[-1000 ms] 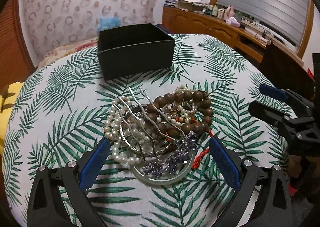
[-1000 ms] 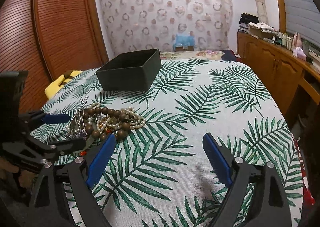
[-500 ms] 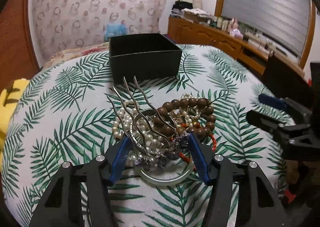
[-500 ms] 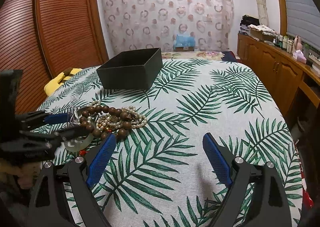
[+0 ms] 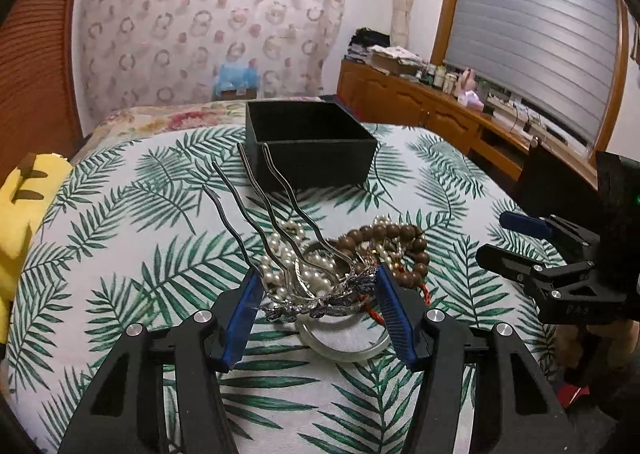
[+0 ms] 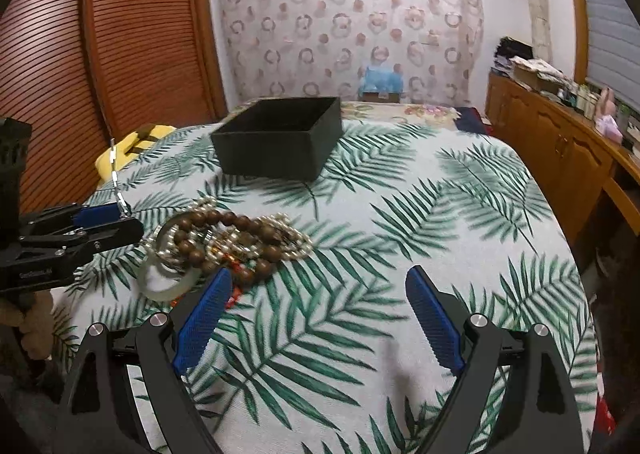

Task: Organize jewelry
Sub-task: 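Lower the left gripper onto the silver hairpins and close on them, then carry the hairpins into the black box with the left gripper while the right gripper lifts the brown bead bracelet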

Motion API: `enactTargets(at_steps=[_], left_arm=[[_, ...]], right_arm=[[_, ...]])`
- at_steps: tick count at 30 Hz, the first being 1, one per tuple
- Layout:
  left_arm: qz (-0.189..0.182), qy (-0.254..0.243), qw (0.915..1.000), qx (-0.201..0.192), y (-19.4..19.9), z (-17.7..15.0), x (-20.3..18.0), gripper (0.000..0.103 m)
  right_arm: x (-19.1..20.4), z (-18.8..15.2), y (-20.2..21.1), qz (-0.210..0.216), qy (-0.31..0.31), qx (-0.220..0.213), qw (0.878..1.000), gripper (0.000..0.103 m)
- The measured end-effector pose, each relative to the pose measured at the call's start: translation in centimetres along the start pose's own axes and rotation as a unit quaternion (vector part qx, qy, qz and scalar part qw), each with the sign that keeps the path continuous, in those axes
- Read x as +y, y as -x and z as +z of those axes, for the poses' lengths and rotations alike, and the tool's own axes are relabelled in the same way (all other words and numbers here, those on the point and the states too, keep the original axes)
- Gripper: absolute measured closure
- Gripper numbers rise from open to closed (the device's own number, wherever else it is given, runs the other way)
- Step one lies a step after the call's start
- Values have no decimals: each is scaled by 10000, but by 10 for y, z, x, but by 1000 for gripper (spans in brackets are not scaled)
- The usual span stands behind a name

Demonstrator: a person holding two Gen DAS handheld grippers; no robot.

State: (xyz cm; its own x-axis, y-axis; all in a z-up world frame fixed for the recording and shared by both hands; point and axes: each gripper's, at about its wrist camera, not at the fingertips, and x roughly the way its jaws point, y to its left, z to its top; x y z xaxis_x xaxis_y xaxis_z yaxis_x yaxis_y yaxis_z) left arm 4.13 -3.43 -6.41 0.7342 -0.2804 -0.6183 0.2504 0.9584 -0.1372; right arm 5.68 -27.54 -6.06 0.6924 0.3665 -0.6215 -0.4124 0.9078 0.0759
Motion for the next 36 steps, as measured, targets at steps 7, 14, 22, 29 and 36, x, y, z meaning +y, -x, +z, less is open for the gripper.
enactTargets(at_steps=[7, 14, 22, 29, 36], left_arm=[[102, -5, 9999, -133, 11, 6, 8, 48], [167, 16, 9997, -154, 14, 8, 16, 48], [211, 78, 9995, -229, 16, 11, 26, 48], [224, 58, 9994, -243, 15, 15, 28, 48], [191, -89, 9995, -252, 8, 31, 25, 48]], right_arm=[[28, 19, -23, 641, 599, 382, 9954, 32], [61, 24, -47, 1142, 958, 700, 9863, 57], [79, 24, -59, 1185, 1386, 934, 9788, 69], [77, 28, -52, 1224, 1515, 879, 9769, 88], [44, 70, -31, 1199, 1187, 350, 9850, 88]])
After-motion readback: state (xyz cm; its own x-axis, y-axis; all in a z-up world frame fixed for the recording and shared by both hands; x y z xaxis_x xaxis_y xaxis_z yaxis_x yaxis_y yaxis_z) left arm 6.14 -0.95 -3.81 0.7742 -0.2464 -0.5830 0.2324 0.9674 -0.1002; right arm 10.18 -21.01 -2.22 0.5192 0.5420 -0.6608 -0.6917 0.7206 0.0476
